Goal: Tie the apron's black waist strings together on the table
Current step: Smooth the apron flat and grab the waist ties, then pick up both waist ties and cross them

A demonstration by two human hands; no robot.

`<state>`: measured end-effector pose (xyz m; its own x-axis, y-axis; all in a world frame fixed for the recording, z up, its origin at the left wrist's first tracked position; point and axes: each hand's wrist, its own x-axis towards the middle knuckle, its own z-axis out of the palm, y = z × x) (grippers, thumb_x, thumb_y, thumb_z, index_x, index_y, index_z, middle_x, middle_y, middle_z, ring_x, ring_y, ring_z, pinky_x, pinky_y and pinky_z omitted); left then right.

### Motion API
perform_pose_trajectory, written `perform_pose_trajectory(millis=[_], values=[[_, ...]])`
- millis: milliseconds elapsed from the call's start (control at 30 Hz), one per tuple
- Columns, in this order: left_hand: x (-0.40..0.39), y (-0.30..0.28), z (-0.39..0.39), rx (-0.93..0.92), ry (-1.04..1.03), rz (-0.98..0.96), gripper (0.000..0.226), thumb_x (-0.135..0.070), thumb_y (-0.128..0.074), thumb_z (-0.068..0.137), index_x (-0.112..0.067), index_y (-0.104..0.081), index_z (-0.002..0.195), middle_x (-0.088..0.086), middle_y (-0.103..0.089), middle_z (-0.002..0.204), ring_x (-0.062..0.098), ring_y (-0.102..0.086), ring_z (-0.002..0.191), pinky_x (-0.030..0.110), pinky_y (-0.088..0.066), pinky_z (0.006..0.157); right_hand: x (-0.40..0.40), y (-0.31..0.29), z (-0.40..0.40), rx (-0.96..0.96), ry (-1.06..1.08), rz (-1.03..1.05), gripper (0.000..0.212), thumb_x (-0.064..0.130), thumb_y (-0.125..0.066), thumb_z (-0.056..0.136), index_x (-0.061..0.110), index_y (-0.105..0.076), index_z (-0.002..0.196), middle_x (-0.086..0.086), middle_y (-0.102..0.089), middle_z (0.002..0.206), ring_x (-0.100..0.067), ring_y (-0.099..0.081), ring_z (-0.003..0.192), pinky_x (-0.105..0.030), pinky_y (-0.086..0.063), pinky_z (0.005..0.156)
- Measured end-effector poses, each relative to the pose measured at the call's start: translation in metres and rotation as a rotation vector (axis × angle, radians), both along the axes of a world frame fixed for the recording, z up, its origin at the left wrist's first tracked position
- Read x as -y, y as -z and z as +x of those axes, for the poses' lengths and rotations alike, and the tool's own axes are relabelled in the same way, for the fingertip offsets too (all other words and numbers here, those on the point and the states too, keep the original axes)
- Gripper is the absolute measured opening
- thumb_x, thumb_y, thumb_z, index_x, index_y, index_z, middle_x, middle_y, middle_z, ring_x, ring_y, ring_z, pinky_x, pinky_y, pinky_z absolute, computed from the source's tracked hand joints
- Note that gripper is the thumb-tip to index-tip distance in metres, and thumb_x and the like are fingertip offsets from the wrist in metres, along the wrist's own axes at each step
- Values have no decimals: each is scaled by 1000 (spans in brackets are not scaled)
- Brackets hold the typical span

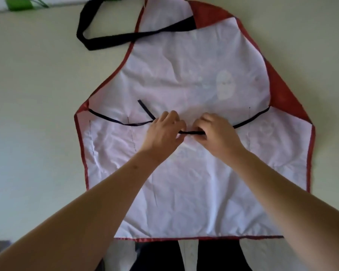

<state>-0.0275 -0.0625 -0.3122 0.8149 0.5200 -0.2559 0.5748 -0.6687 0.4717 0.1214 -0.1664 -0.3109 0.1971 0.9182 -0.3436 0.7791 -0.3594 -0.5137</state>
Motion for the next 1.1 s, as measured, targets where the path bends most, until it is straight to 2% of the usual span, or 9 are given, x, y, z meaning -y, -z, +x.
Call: perform_pose_trajectory(millis=[100,233,367,567,700,767,900,1000,1100], values=[[-6,1,1,66,-53,-12,6,-19,-70,82,-15,-72,86,4,-66,87,27,-64,84,38,-53,54,1,5,4,-46,80,70,5,15,-72,81,12,-71,85,-6,-66,78,-31,-62,74,-38,-51,66],[-17,-7,4,66,-136,-54,13,-22,-63,87,-20,-72,96,-1,-71,87,24,-69,77,40,-55,60,5,4,8,-74,130,96,8,16,-65,89,14,-72,91,-4,-70,79,-28,-62,73,-36,-49,64],[-29,-13,5,37,-197,-127,15,-24,-63,89,-21,-71,101,-5,-68,83,20,-66,77,34,-53,61,8,-3,19,-125,242,39,5,22,-64,92,18,-67,93,3,-62,71,-22,-58,64,-34,-45,56],[-45,-14,-4,-72,-236,-160,16,-38,-68,87,-31,-68,101,-9,-67,78,16,-65,73,31,-55,63,16,-3,39,-149,339,24,26,42,-70,87,23,-68,105,5,-62,80,-20,-63,74,-37,-52,68],[-56,-13,-10,-72,-341,-220,15,-37,-69,86,-28,-70,99,-9,-59,64,12,-55,59,25,-41,53,23,-1,53,-205,462,111,23,37,-69,90,17,-72,102,-2,-72,87,-17,-65,78,-29,-52,71],[-61,-11,-13,-24,-448,-292,14,-37,-70,86,-27,-71,95,-7,-53,59,10,-47,52,24,-37,51,25,-3,58,-190,562,164,21,31,-64,95,12,-73,97,-6,-74,86,-12,-64,77,-20,-46,66],[-70,-17,-5,134,-685,-453,23,-38,-64,92,-17,-73,92,4,-44,59,11,-34,46,23,-29,46,25,-4,61,-212,860,199,20,26,-55,100,22,-70,87,-1,-72,84,-15,-66,78,-24,-47,67],[-72,-32,11,264,-830,-667,24,-26,-55,98,-17,-77,95,0,-44,59,9,-36,47,19,-28,45,14,-11,53,-405,966,177,24,20,-53,100,24,-64,80,1,-61,65,-7,-57,50,-26,-43,52],[-71,-48,26,364,-779,-749,25,-16,-53,98,-17,-78,98,-4,-60,66,8,-48,58,16,-37,54,-4,-23,42,-600,938,83,19,24,-55,100,15,-70,95,1,-68,72,-4,-61,47,-22,-54,53]])
